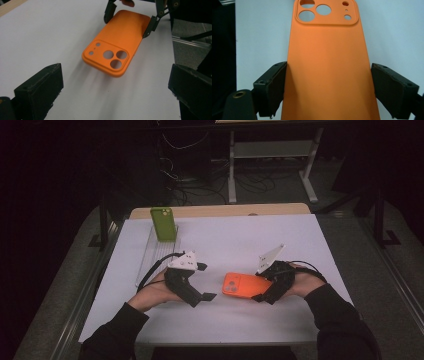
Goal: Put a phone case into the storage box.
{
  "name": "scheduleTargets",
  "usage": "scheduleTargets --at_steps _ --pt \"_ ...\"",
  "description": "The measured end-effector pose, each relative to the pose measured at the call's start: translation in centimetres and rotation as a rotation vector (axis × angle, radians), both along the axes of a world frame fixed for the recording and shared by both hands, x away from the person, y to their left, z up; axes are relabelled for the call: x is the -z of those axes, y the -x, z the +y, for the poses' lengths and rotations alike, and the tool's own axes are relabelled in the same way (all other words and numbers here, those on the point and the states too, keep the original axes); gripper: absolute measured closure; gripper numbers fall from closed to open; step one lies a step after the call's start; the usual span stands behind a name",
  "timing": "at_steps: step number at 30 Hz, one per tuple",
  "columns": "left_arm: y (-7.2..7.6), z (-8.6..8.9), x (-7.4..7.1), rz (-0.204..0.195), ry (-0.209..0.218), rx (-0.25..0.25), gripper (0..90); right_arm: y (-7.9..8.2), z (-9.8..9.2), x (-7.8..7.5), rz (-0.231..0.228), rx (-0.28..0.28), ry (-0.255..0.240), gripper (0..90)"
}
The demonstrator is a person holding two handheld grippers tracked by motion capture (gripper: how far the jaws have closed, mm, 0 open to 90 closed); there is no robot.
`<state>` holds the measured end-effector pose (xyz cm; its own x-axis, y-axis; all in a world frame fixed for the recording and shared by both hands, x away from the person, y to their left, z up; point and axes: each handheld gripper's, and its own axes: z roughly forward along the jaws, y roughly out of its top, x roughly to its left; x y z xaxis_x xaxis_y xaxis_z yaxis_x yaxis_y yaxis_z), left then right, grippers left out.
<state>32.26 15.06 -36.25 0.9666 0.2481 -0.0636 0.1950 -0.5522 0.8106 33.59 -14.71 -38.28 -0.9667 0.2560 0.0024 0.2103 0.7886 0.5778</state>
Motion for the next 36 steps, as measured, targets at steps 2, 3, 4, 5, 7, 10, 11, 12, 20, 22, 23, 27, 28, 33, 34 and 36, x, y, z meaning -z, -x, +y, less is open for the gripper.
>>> scheduleTargets --at_steps 2,3,4,5,7,10,11,12,20,22,23,27,28,33,34,36 --pt "-0.5 -0.1 -0.2 -0.014 -0.009 0.008 0.0 -0.3 0.6 -0.3 -0.001 -0.022 -0.003 15.5" --pt "-0.7 -0.2 -0.2 -0.016 -0.01 0.017 0.0 -0.4 0.9 -0.5 0.003 -0.033 -0.007 15.5" --pt "-0.9 -0.3 -0.2 -0.009 -0.012 0.03 0.0 -0.4 1.2 -0.6 0.002 -0.047 -0.009 15.5" --pt "-1.1 -0.4 -0.2 0.002 -0.016 0.045 0.0 -0.5 1.5 -0.7 -0.001 -0.061 -0.007 15.5" --pt "-1.3 -0.8 -0.1 0.006 -0.028 0.066 0.0 -0.6 2.1 -1.0 0.002 -0.08 -0.004 15.5" --pt "-1.6 -1.3 0.4 0.005 -0.054 0.089 0.0 -0.7 2.8 -1.2 0.004 -0.108 0.002 15.5" --pt "-1.7 -1.4 0.5 0.012 -0.064 0.093 0.0 -0.8 3.0 -1.2 0.002 -0.12 0.005 15.5" --pt "-1.8 -1.5 0.7 0.016 -0.069 0.101 0.0 -0.8 3.2 -1.3 0.001 -0.127 0.004 15.5" --pt "-2.0 -2.1 1.3 0.053 -0.073 0.142 0.0 -0.5 4.4 -2.2 -0.012 -0.178 -0.011 15.5" --pt "-1.8 -2.3 1.4 0.058 -0.082 0.167 0.0 -0.3 4.7 -2.3 -0.021 -0.192 -0.009 15.5" --pt "-1.6 -2.4 1.5 0.062 -0.086 0.182 0.0 -0.1 4.8 -2.3 -0.015 -0.193 -0.01 15.5" --pt "-1.2 -3.0 2.0 0.056 -0.122 0.216 0.0 0.3 5.2 -2.4 -0.021 -0.208 -0.006 15.5" --pt "-1.2 -3.1 2.0 0.054 -0.132 0.224 0.0 0.4 5.3 -2.3 -0.021 -0.212 -0.008 15.5" --pt "-0.9 -3.3 2.0 0.04 -0.145 0.235 0.0 0.9 5.8 -2.3 0.009 -0.203 -0.007 15.5" --pt "-0.8 -3.4 2.1 0.042 -0.145 0.237 0.0 0.9 5.8 -2.3 0.006 -0.202 -0.006 15.5" --pt "-0.7 -3.5 2.1 0.034 -0.153 0.242 0.0 0.9 5.9 -2.3 0.005 -0.206 -0.007 15.5"
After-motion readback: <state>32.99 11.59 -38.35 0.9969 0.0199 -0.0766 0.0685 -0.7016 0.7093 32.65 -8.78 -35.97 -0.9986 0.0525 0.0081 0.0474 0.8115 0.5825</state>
